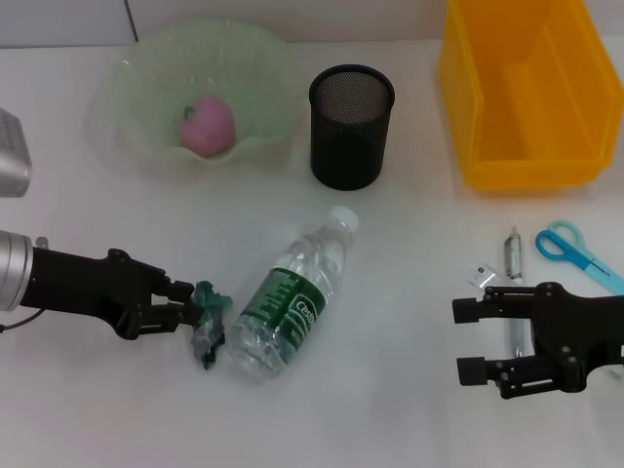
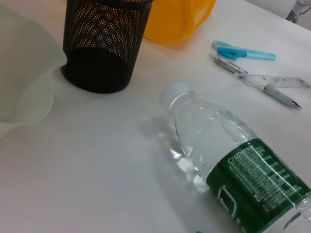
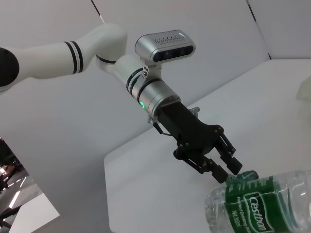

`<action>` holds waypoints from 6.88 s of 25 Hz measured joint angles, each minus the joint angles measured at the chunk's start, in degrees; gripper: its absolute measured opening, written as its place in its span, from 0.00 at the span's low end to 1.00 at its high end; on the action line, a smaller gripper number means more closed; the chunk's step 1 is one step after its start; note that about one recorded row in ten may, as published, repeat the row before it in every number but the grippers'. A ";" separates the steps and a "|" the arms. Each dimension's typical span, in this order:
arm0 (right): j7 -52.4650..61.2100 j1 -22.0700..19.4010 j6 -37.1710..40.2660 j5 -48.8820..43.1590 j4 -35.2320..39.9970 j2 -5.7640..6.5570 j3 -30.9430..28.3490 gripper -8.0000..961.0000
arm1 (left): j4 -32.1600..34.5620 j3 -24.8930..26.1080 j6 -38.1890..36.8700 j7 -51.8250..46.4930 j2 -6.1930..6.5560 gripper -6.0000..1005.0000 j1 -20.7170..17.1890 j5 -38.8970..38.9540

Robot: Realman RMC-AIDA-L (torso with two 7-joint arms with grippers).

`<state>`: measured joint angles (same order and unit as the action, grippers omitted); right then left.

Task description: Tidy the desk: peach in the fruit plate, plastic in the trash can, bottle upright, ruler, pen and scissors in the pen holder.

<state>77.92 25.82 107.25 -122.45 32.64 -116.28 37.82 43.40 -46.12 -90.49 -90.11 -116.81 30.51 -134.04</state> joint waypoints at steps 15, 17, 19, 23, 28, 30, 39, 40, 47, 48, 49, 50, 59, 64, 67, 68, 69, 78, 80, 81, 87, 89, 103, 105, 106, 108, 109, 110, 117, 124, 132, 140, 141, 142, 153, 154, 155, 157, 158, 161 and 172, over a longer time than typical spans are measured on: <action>-1.53 0.11 -0.26 -0.13 -0.20 -0.19 -0.10 0.82 | -0.17 0.01 1.17 -1.77 -0.26 0.05 -0.37 -0.93; -1.55 -0.05 -0.32 -0.16 -0.21 -0.32 0.09 0.82 | -0.15 -0.19 1.88 -1.49 -0.43 0.01 -0.45 -1.48; -1.55 -0.12 -0.33 -0.18 -0.21 -0.34 0.11 0.82 | -0.11 -0.11 1.95 -1.43 -0.49 0.01 -0.48 -1.56; -1.54 -0.20 -0.33 -0.20 -0.24 -0.40 0.07 0.82 | 0.54 0.46 2.01 -0.87 -0.69 0.02 -0.70 -1.26; -1.57 -0.12 -0.33 -0.23 -1.88 -0.36 -0.15 0.82 | 2.69 2.43 0.54 -0.30 -0.70 0.03 -1.17 -0.90; -1.80 -0.08 -0.33 -0.20 -2.32 -0.31 -0.21 0.82 | 3.16 3.27 -0.11 -0.01 -0.61 0.03 -1.18 -0.12; -2.20 -0.10 -0.06 2.94 -3.66 -0.52 -0.64 0.82 | 6.01 3.49 -4.58 -0.20 1.07 0.05 -0.78 9.66; -2.21 -0.17 0.12 4.28 -4.10 -0.53 -0.64 0.82 | 6.01 3.49 -4.58 -0.20 1.07 0.05 -0.78 9.66; -9.91 0.17 0.62 16.36 -13.46 -1.38 -0.64 0.82 | 6.51 3.49 -4.94 0.57 1.79 0.06 0.70 21.58; -9.91 0.17 0.62 16.36 -13.46 -1.38 -0.64 0.82 | 6.51 3.49 -4.94 0.57 1.79 0.06 0.70 21.58; -11.27 0.17 0.41 17.58 -14.35 -1.95 -0.66 0.82 | 6.52 3.46 -4.99 0.82 1.73 0.07 0.86 22.44; -13.03 0.15 0.08 19.11 -15.59 -2.58 -0.67 0.82 | 6.52 3.34 -5.22 1.19 1.59 0.07 1.12 23.27; -21.37 1.53 -3.76 30.61 -28.00 -3.29 -0.73 0.82 | 6.02 3.01 -7.76 4.21 -0.51 0.08 3.16 26.60; -18.15 3.61 -6.15 32.07 -31.44 -3.29 -1.07 0.82 | 5.45 2.75 -9.22 7.46 -1.55 0.09 3.79 28.14; -16.78 5.20 -8.09 32.11 -33.42 -3.42 -1.09 0.82 | 4.61 1.81 -9.57 8.90 -1.65 0.10 4.17 29.49; -16.78 5.20 -8.09 32.11 -33.42 -3.42 -1.09 0.82 | 4.61 1.81 -9.57 8.90 -1.65 0.10 4.17 29.49; -16.23 5.60 -8.52 32.12 -33.77 -3.43 -1.08 0.82 | 4.50 1.59 -9.59 9.17 -1.66 0.10 4.21 29.72; -12.61 8.26 -11.45 31.73 -34.26 -3.47 -0.58 0.82 | 4.12 -0.86 -9.79 10.79 -1.75 0.12 4.52 31.39; -11.91 8.86 -11.92 31.44 -34.14 -3.45 -0.31 0.77 | 4.08 -0.93 -9.90 11.04 -1.75 0.12 4.58 31.56; -11.73 9.05 -12.00 31.35 -33.96 -3.43 -0.13 0.73 | 4.06 -0.99 -9.93 11.11 -1.75 0.12 4.62 31.59; -11.27 9.79 -12.20 31.31 -33.24 -3.42 0.54 0.45 | 3.80 -1.61 -9.67 11.19 -1.76 0.14 4.94 31.84; -11.27 9.72 -12.20 31.31 -33.10 -3.42 0.55 0.36 | 3.73 -1.61 -9.48 11.19 -1.75 0.14 4.97 31.84; -11.36 9.24 -12.71 31.30 -31.75 -3.36 0.82 0.01 | 3.26 -1.70 -9.52 12.88 -1.67 0.16 4.90 31.72; -11.47 9.15 -12.69 31.31 -31.75 -3.34 0.85 0.01 | 2.78 -1.70 -9.45 13.05 -1.67 0.17 4.89 31.82; -11.47 9.15 -12.69 31.31 -31.75 -3.34 0.85 0.01 | 2.52 -1.70 -9.50 13.09 -1.65 0.17 4.92 31.87; -11.64 9.04 -12.67 31.31 -31.73 -3.33 0.86 0.01 | 2.18 -1.52 -9.44 12.78 -1.66 0.17 4.96 32.16; -11.71 8.98 -12.68 31.31 -31.71 -3.33 0.86 0.01 | 2.06 -1.43 -9.28 12.54 -1.70 0.18 4.83 32.60; -11.71 8.98 -12.68 31.31 -31.71 -3.33 0.86 0.01 | 1.96 -1.40 -9.12 12.38 -1.73 0.18 4.63 33.16; -11.94 7.61 -12.69 31.70 -31.36 -3.33 0.29 0.01 | 1.73 -1.22 -8.78 12.69 -1.63 0.22 2.71 36.17; -9.12 2.81 -12.38 31.95 -23.72 -2.95 -4.75 0.01 | 1.74 -1.06 -8.90 13.70 -1.44 0.35 0.28 37.84; 11.33 1.07 -24.51 31.55 -8.87 -1.51 -13.28 0.02 | 0.76 -1.46 -8.80 15.33 -1.50 0.61 -1.98 38.42; 19.29 5.88 -36.11 30.13 -8.64 -0.80 -12.07 0.02 | -0.57 -1.53 -8.90 16.31 -1.61 0.84 -1.71 38.37; 20.01 6.40 -37.11 30.00 -8.65 -0.79 -11.35 0.02 | -0.57 -1.53 -8.90 16.31 -1.61 0.84 -1.71 38.37; 22.04 7.03 -39.24 29.92 -8.66 -0.77 -9.75 0.02 | -0.95 -1.52 -8.93 16.58 -1.56 0.84 -1.70 38.34; 23.67 7.44 -41.22 30.11 -8.12 -1.80 -8.72 0.18 | -0.95 -1.52 -8.80 17.33 -1.51 0.82 -2.28 38.36; 23.65 7.40 -41.25 30.12 -8.15 -1.81 -8.77 0.22 | -0.95 -1.52 -8.80 17.33 -1.51 0.82 -2.28 38.36; 23.64 7.32 -41.24 30.14 -8.17 -1.81 -8.88 0.25 | -0.95 -1.52 -8.73 17.33 -1.48 0.82 -2.35 38.24; 23.67 6.97 -40.73 30.23 -8.19 -1.83 -9.20 0.32 | -0.95 -1.52 -8.68 17.34 -1.48 0.81 -2.37 38.16; 23.67 6.97 -40.73 30.23 -8.19 -1.83 -9.20 0.36 | -0.95 -1.52 -8.68 17.34 -1.48 0.81 -2.37 38.16; 23.48 6.16 -37.78 30.28 -7.87 -1.84 -9.26 0.46 | -0.95 -1.51 -8.74 16.89 -1.49 0.81 -2.39 38.12; -2.52 -6.81 -2.20 21.83 0.63 0.94 -10.24 0.80 | 4.07 -0.93 -6.60 -3.84 -0.17 0.79 -0.77 33.46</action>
<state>75.40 19.01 105.05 -100.63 33.27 -115.34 27.57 47.47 -47.04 -97.09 -93.95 -116.98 29.75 -100.57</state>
